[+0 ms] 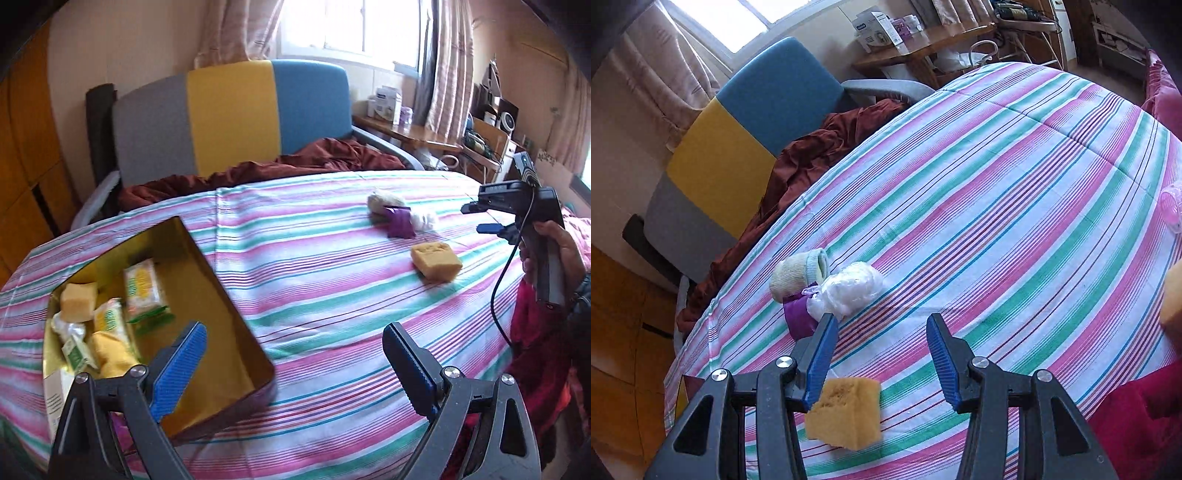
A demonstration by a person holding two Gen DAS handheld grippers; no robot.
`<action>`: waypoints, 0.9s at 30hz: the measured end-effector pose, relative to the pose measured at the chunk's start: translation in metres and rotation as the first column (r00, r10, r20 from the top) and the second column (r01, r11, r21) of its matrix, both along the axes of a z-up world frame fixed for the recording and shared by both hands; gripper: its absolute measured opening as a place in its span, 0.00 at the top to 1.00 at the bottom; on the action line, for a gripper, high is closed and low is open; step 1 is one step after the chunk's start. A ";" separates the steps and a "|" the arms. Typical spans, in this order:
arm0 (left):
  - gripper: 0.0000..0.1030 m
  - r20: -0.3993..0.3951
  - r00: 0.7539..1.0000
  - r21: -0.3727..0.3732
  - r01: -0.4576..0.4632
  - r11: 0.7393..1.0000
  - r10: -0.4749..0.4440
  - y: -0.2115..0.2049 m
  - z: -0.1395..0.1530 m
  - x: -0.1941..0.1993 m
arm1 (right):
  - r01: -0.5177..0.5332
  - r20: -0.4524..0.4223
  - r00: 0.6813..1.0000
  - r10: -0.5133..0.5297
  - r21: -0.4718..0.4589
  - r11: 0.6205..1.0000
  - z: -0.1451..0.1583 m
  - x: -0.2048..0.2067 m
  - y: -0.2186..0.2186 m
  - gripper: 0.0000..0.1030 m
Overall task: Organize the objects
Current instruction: 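Move both tools back toward the remaining items on the table, then grasp the purple snack packet with the left tool and lift it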
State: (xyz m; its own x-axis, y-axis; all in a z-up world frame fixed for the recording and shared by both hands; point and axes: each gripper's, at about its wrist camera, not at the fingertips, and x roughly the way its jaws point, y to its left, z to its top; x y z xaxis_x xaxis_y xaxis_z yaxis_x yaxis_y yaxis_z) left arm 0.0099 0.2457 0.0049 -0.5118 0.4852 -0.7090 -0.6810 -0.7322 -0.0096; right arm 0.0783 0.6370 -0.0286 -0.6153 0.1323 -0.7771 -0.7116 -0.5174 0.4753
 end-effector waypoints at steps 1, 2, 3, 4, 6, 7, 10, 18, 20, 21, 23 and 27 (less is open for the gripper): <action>0.06 0.010 1.000 -0.003 0.006 1.000 -0.006 0.007 -0.002 -0.001 | -0.003 0.002 1.000 0.003 -0.006 1.000 -0.001 0.000 0.000 0.51; 0.06 0.019 1.000 -0.007 0.012 1.000 -0.011 0.013 -0.004 -0.002 | -0.002 0.005 1.000 0.002 -0.015 1.000 -0.003 -0.001 0.001 0.51; 0.06 0.027 1.000 -0.012 0.016 1.000 -0.016 0.019 -0.005 -0.004 | 0.001 0.004 1.000 -0.001 -0.025 1.000 -0.004 -0.001 0.002 0.51; 0.06 0.036 0.999 -0.017 0.020 1.000 -0.019 0.026 -0.007 -0.006 | 0.005 -0.002 1.000 -0.005 -0.035 0.999 -0.005 0.002 0.003 0.51; 0.07 0.053 0.998 -0.018 0.028 0.999 -0.027 0.036 -0.009 -0.009 | 0.010 -0.017 1.000 -0.011 -0.051 0.999 -0.006 0.005 0.005 0.51; 0.08 0.067 0.997 -0.016 0.037 0.999 -0.036 0.042 -0.010 -0.012 | 0.011 -0.020 1.000 -0.012 -0.058 0.998 -0.006 0.004 0.006 0.51; 0.08 0.092 0.994 -0.015 0.055 0.998 -0.053 0.060 -0.014 -0.020 | 0.000 -0.019 1.000 -0.002 -0.072 0.997 -0.008 0.003 0.005 0.51; 0.15 0.144 0.986 -0.006 0.081 0.997 -0.079 0.110 -0.020 -0.046 | -0.025 -0.028 0.999 0.023 -0.097 0.995 -0.011 0.000 0.004 0.51; 0.18 0.154 0.984 -0.011 0.088 0.996 -0.086 0.125 -0.023 -0.052 | -0.029 -0.038 0.999 0.025 -0.104 0.994 -0.011 0.001 0.005 0.51; 0.20 0.158 0.983 -0.012 0.092 0.996 -0.089 0.133 -0.024 -0.056 | -0.029 -0.042 0.999 0.024 -0.107 0.994 -0.011 0.001 0.005 0.51; 0.23 0.171 0.980 -0.013 0.103 0.995 -0.099 0.149 -0.027 -0.062 | -0.029 -0.052 0.998 0.023 -0.116 0.993 -0.011 0.001 0.006 0.51; 0.25 0.174 0.976 0.000 0.134 0.991 -0.132 0.183 -0.032 -0.071 | -0.043 -0.068 0.997 0.034 -0.140 0.989 -0.013 0.000 0.007 0.51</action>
